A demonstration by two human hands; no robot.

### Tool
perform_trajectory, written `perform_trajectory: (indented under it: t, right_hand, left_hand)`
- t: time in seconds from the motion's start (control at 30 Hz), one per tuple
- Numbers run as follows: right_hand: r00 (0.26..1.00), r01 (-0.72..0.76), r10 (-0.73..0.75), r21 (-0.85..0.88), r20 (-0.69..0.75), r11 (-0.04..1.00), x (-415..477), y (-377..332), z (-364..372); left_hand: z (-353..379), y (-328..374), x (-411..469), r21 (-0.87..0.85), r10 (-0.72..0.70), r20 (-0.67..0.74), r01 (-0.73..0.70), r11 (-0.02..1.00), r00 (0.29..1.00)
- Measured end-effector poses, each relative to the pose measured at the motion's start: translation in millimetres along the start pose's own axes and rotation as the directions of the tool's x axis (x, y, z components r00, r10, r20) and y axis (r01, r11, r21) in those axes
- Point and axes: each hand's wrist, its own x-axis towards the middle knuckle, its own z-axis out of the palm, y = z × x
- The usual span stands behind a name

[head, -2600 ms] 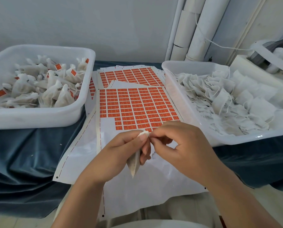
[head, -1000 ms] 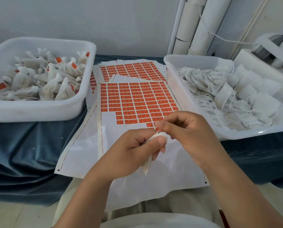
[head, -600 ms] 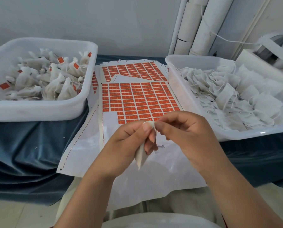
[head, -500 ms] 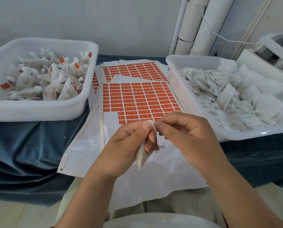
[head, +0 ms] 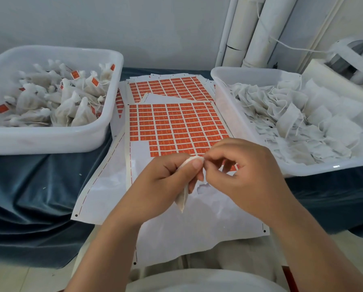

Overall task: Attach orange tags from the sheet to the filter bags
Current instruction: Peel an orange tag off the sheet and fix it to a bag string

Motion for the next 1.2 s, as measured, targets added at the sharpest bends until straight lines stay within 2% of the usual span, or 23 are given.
perform_trajectory:
  t: [0.07,0.13,0.2,0.23,0.27,0.3,0.37,0.43,0.53,0.6,0.7,0.87,1.0,1.1,1.2]
  right_hand:
    - [0.982,-0.189,0.178,0.256,0.067,0.948,2.4,4.1,1.1]
    - [0.912,-0.404,0.294,0.505,0.285,0.763,5.1,8.8,1.5]
    - [0.833,-0.551,0.292,0.659,0.47,0.513,5.9,12.7,4.1]
    - [0.811,-0.584,0.282,0.688,0.512,0.431,6.3,13.2,5.1]
    - [0.803,-0.596,0.28,0.692,0.526,0.407,6.7,13.6,6.0]
    - [0.809,-0.587,0.294,0.674,0.51,0.448,6.0,14.3,6.6]
    - [0.854,-0.514,0.334,0.553,0.398,0.656,3.1,13.7,7.1]
    - [0.921,-0.379,0.297,0.402,0.253,0.833,-0.4,9.2,6.6]
    - [0.985,-0.171,0.158,0.236,0.073,0.957,-3.4,-0.5,6.7]
    - [0.998,-0.067,0.067,0.139,0.001,0.988,-3.9,-4.2,6.3]
    - [0.999,0.038,-0.037,0.03,-0.021,0.999,-5.5,-7.1,4.2]
    - [1.0,0.006,-0.006,0.111,-0.004,0.994,-3.8,-12.9,3.3]
    - [0.997,0.044,-0.044,0.002,-0.06,0.999,-4.0,-7.7,7.8]
    - [0.987,0.064,-0.077,-0.094,-0.144,0.993,-4.8,-2.3,13.9]
    - [0.984,0.024,-0.034,-0.061,-0.173,0.998,-4.3,-0.3,17.7]
  left_hand:
    - [0.6,-1.7,-0.8,-0.076,-0.056,-0.006,0.056,0.996,0.998]
    - [1.0,-4.4,-1.0,-0.148,-0.108,0.002,0.107,0.983,0.994]
    - [2.3,-7.0,-1.2,-0.271,-0.108,0.064,0.121,0.955,0.992]
    - [2.8,-8.4,-0.8,-0.355,-0.092,0.101,0.122,0.927,0.991]
    - [3.2,-9.7,-0.6,-0.427,-0.078,0.131,0.127,0.895,0.988]
    - [3.7,-10.6,-0.3,-0.477,-0.071,0.156,0.138,0.868,0.985]
    - [4.8,-12.4,0.5,-0.539,-0.068,0.195,0.164,0.826,0.979]
    - [5.6,-13.5,1.3,-0.591,-0.061,0.219,0.182,0.786,0.974]
    - [4.6,-13.3,0.6,-0.679,-0.046,0.222,0.188,0.71,0.974]
    - [4.3,-13.1,0.1,-0.696,-0.039,0.206,0.174,0.696,0.978]
    - [3.3,-12.5,0.4,-0.656,-0.05,0.154,0.14,0.741,0.987]
    - [-3.9,-12.2,-0.5,-0.406,-0.066,0.076,0.092,0.909,0.995]
    - [-7.6,-9.7,-2.2,-0.247,-0.082,0.031,0.087,0.965,0.996]
    - [-4.2,-7.6,-0.9,-0.234,-0.118,-0.068,0.099,0.967,0.991]
    - [0.5,-7.2,0.9,-0.264,-0.128,-0.147,0.086,0.961,0.981]
